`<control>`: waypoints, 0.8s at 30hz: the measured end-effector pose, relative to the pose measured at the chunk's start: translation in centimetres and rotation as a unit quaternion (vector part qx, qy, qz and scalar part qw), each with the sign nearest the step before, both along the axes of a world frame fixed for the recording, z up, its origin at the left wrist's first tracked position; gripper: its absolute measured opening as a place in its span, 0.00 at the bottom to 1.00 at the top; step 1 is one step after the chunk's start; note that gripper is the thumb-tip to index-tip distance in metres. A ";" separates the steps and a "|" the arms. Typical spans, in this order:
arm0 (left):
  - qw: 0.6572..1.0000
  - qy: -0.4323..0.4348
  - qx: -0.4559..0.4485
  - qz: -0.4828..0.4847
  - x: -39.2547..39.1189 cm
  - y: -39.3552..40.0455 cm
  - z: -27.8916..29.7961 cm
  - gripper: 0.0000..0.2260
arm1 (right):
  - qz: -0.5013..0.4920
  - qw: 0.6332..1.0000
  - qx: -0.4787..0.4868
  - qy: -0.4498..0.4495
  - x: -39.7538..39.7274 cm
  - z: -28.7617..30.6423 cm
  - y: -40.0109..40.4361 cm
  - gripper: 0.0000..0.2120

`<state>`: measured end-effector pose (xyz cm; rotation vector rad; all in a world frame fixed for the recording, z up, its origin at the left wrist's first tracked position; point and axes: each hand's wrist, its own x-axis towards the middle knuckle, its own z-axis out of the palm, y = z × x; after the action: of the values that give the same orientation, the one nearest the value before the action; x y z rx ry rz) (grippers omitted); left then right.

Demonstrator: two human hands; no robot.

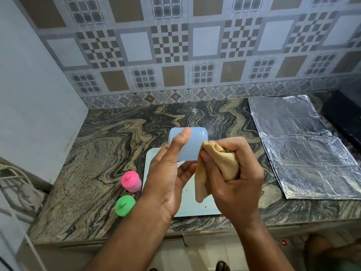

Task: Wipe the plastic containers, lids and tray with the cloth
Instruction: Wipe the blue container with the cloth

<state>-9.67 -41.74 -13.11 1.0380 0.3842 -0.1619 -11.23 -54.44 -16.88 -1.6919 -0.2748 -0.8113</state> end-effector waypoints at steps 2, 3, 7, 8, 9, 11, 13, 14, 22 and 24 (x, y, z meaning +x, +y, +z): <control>0.998 -0.039 0.040 0.010 0.1 0.1 -0.4 0.25 | 0.004 0.998 0.052 0.033 -0.1 0.2 0.4 0.06; 0.996 -0.062 0.061 0.021 0.1 0.2 -0.7 0.27 | 0.006 0.995 0.084 0.050 -0.2 0.3 0.6 0.05; 0.978 -0.156 0.128 0.057 -0.1 0.4 -1.4 0.28 | 0.021 0.982 0.154 0.109 0.2 1.0 0.2 0.05; 0.973 -0.177 0.135 0.057 -0.2 0.5 -1.6 0.27 | 0.032 0.979 0.162 0.123 0.4 1.2 -0.1 0.06; 0.970 -0.197 0.136 0.051 -0.2 0.7 -1.6 0.26 | 0.044 0.975 0.170 0.137 0.6 1.3 -0.4 0.06; 0.961 -0.236 0.142 0.022 -0.1 1.3 -1.7 0.27 | 0.069 0.966 0.188 0.162 1.0 1.6 -0.9 0.07; 0.946 -0.278 0.165 -0.018 0.3 2.3 -1.8 0.29 | 0.093 0.958 0.204 0.181 1.1 1.9 -1.1 0.07; 0.937 -0.299 0.176 -0.038 0.5 2.7 -1.8 0.30 | 0.102 0.954 0.211 0.187 1.1 2.0 -1.2 0.08; 0.897 -0.372 0.165 -0.170 1.2 5.6 -1.8 0.31 | 0.144 0.913 0.235 0.302 2.2 3.0 -1.6 0.04; 0.907 -0.360 0.129 -0.175 0.9 5.5 -1.8 0.30 | 0.127 0.905 0.237 0.330 2.5 3.2 -1.5 0.03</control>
<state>-8.74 -36.19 -14.90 1.3421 -0.4708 -0.0383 -8.71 -55.94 -13.64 -1.3328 0.1658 -0.0630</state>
